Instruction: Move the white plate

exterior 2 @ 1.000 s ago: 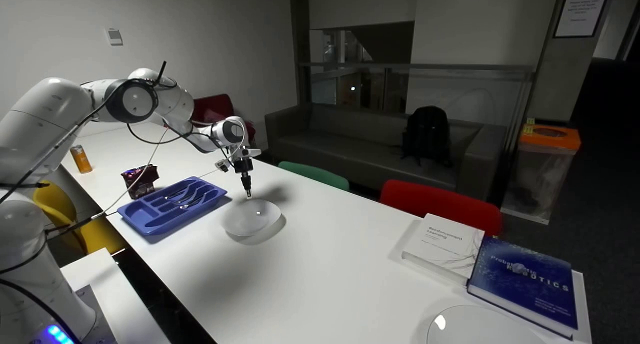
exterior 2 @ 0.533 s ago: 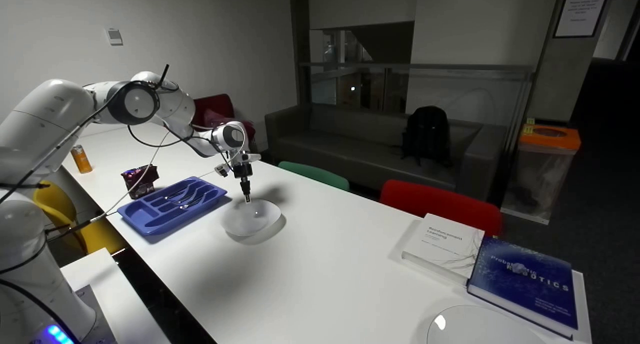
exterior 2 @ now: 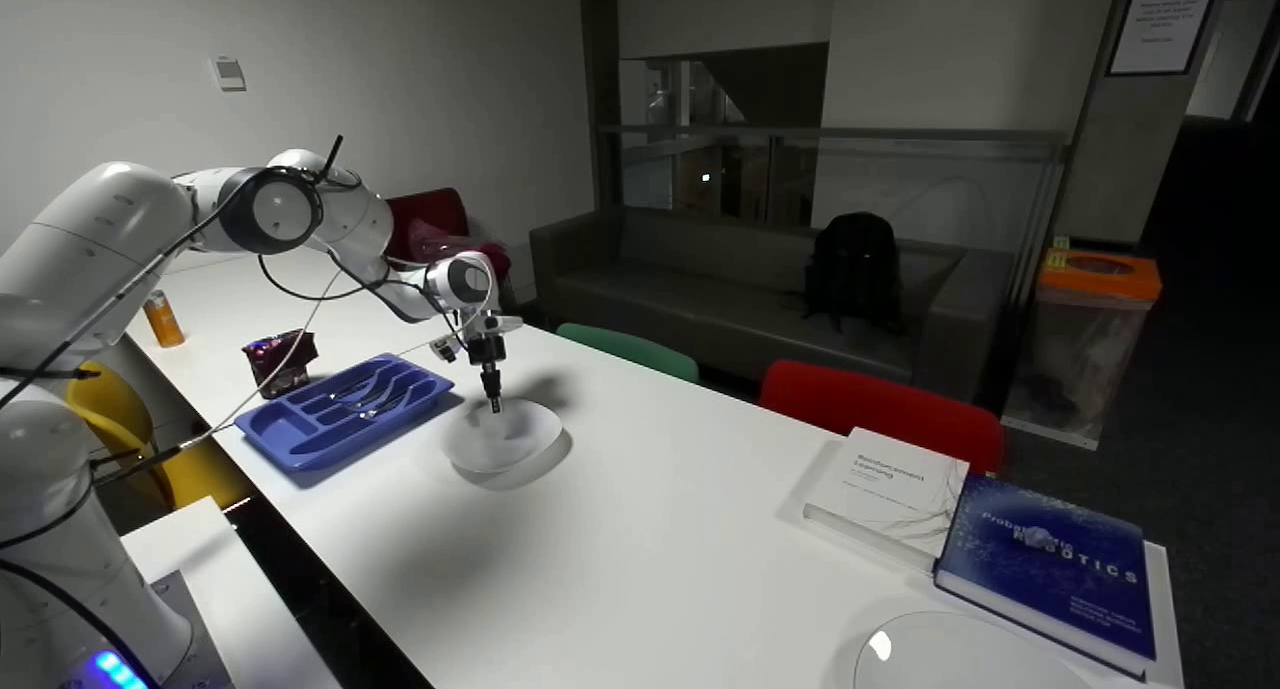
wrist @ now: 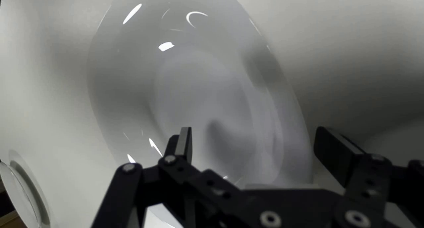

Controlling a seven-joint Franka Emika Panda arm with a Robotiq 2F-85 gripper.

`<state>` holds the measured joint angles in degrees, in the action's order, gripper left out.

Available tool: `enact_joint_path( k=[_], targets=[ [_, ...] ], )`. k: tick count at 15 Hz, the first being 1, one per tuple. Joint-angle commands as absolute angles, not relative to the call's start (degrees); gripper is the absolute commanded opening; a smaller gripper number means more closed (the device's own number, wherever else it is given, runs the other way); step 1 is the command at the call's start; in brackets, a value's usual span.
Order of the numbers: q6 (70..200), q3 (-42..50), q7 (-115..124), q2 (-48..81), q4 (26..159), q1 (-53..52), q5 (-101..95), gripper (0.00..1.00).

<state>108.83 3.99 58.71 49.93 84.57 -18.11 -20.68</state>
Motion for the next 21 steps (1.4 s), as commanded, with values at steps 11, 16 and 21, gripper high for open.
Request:
enact_joint_path(
  k=[11, 16, 21],
  targets=[
    [103.08, 5.8, 57.96, 47.79, 87.63, -18.77, -23.04, 0.72],
    [103.01, 5.7, 58.06, 47.63, 87.89, -18.69, -23.82, 0.45],
    [103.3, 5.66, 58.01, 47.55, 88.25, -18.68, -24.2, 0.08]
  ],
)
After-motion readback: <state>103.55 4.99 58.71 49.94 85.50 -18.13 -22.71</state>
